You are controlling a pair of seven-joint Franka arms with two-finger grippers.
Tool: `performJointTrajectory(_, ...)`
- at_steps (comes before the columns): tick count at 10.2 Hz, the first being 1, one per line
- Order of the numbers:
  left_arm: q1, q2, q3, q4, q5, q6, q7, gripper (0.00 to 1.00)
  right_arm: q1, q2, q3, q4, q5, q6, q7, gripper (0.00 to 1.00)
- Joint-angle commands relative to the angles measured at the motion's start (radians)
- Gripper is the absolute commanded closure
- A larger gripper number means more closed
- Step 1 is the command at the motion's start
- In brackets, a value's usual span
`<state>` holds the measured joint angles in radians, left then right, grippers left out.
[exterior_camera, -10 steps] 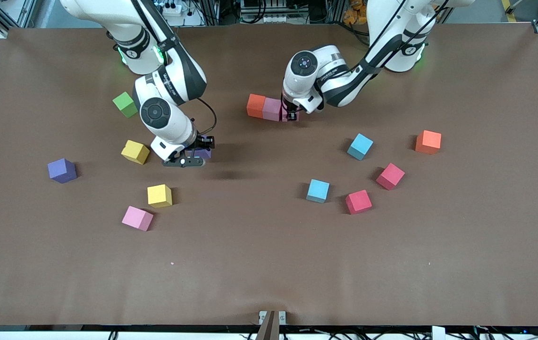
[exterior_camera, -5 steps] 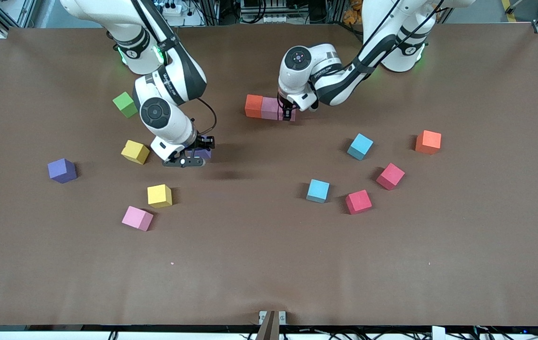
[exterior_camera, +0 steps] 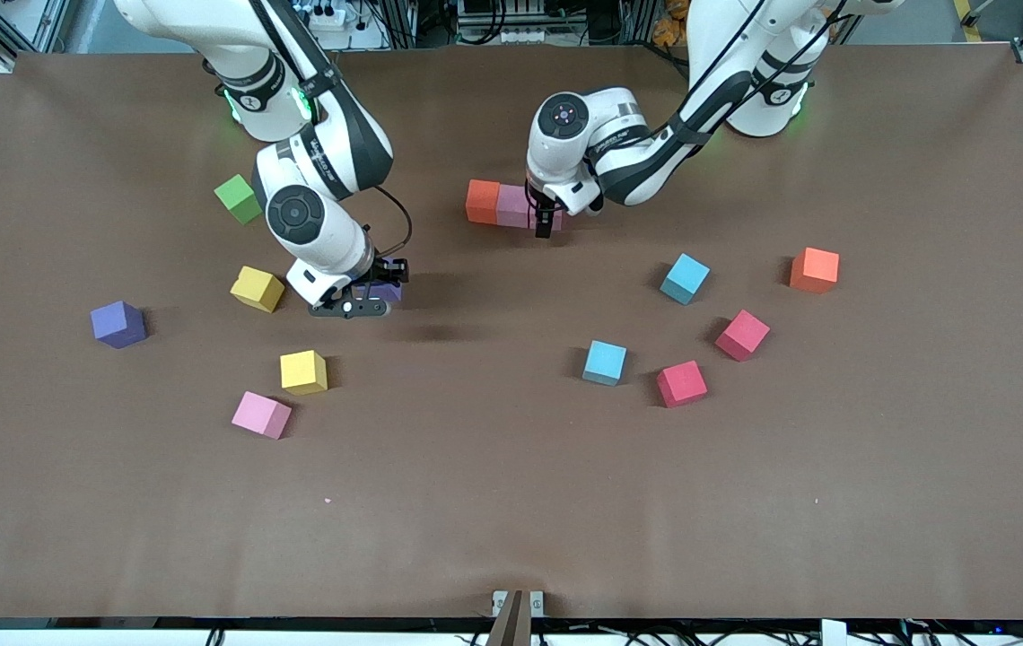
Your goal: Form number 2 with 11 blocks
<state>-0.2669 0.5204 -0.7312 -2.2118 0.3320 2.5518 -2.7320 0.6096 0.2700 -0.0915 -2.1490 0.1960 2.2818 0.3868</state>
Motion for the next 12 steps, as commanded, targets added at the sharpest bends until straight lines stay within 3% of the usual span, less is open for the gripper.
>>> performJointTrajectory(1, 0.044, -0.053, -0.064, 0.001, 0.047, -0.039, -0.120, 0.00, 0.007, -0.002, -0.004, 0.011, 0.019, -0.013, 0.015, 0.68)
performJointTrajectory(5, 0.122, -0.126, -0.177, 0.009, 0.050, -0.079, -0.101, 0.00, 0.079, 0.011, 0.002, 0.044, 0.022, -0.005, 0.163, 0.68)
performJointTrajectory(6, 0.145, -0.147, -0.188, 0.044, 0.077, -0.108, -0.048, 0.00, 0.111, 0.027, 0.002, 0.063, 0.061, -0.004, 0.197, 0.68)
performJointTrajectory(9, 0.312, -0.180, -0.211, 0.077, 0.113, -0.133, 0.321, 0.00, 0.153, 0.067, 0.001, 0.109, 0.163, -0.001, 0.207, 0.68)
performJointTrajectory(10, 0.333, -0.203, -0.202, 0.080, 0.108, -0.143, 0.451, 0.00, 0.157, 0.081, 0.001, 0.124, 0.163, -0.001, 0.228, 0.68)
performJointTrajectory(12, 0.337, -0.220, -0.111, 0.095, 0.108, -0.183, 0.697, 0.00, 0.197, 0.153, 0.002, 0.219, 0.165, -0.013, 0.280, 0.68)
